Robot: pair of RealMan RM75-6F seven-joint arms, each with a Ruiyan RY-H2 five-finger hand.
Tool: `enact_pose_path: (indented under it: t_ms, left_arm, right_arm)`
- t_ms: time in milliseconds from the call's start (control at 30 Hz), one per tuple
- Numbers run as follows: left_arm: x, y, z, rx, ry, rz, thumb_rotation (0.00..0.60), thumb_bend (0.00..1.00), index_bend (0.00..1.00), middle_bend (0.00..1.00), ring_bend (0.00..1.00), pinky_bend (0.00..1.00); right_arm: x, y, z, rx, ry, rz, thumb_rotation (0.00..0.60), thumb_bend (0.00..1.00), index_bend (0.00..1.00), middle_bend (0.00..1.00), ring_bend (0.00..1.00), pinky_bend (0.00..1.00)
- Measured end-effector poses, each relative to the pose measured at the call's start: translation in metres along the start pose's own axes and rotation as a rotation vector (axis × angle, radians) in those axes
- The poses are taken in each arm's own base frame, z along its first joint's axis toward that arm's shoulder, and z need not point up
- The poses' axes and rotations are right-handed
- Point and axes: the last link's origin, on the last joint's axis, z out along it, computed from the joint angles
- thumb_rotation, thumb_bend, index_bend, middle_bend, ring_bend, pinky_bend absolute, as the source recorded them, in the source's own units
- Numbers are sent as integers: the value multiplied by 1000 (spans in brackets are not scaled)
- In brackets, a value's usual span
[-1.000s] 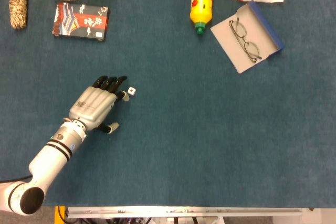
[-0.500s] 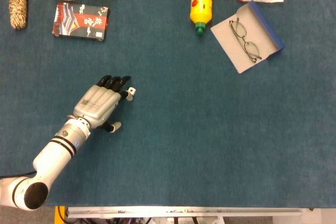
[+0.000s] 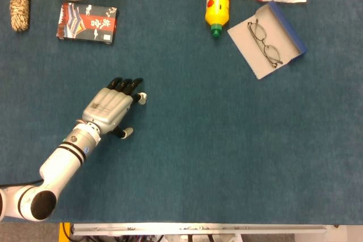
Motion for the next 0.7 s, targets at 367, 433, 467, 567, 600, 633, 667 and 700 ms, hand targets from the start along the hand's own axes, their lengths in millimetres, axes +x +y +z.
enact_pose_path:
  t_ms: [367, 433, 467, 567, 600, 633, 667, 700]
  left_arm:
    - [8, -2, 8, 21, 21, 18, 600, 246, 254, 0, 0, 0]
    - [9, 0, 8, 20, 24, 18, 600, 246, 254, 0, 0, 0]
    - [10, 0, 9, 19, 27, 20, 600, 246, 254, 0, 0, 0]
    - [12, 3, 9, 14, 33, 22, 600, 246, 254, 0, 0, 0]
    - [12, 5, 9, 13, 35, 24, 600, 246, 254, 0, 0, 0]
    - [13, 6, 9, 11, 37, 24, 600, 246, 254, 0, 0, 0]
    - [13, 6, 9, 10, 39, 23, 600, 246, 254, 0, 0, 0]
    - [14, 7, 9, 8, 40, 22, 600, 246, 254, 0, 0, 0]
  right_arm:
    - [-2, -1, 1, 1, -8, -6, 600, 62, 379, 343, 209, 349]
    - [-3, -1, 1, 0, -10, -8, 600, 62, 379, 343, 209, 349]
    - [-3, -1, 1, 0, -11, -8, 600, 62, 379, 343, 209, 349]
    - [-3, -1, 1, 2, -10, -9, 600, 61, 379, 343, 209, 349]
    - [-2, -1, 0, 2, -10, -8, 600, 61, 379, 343, 209, 349]
    - [-2, -1, 0, 2, -9, -8, 600, 62, 379, 343, 209, 349]
    - [-2, -1, 0, 2, -7, -7, 600, 62, 379, 343, 209, 349]
    - [-2, -1, 0, 2, -6, -7, 600, 62, 379, 343, 209, 349]
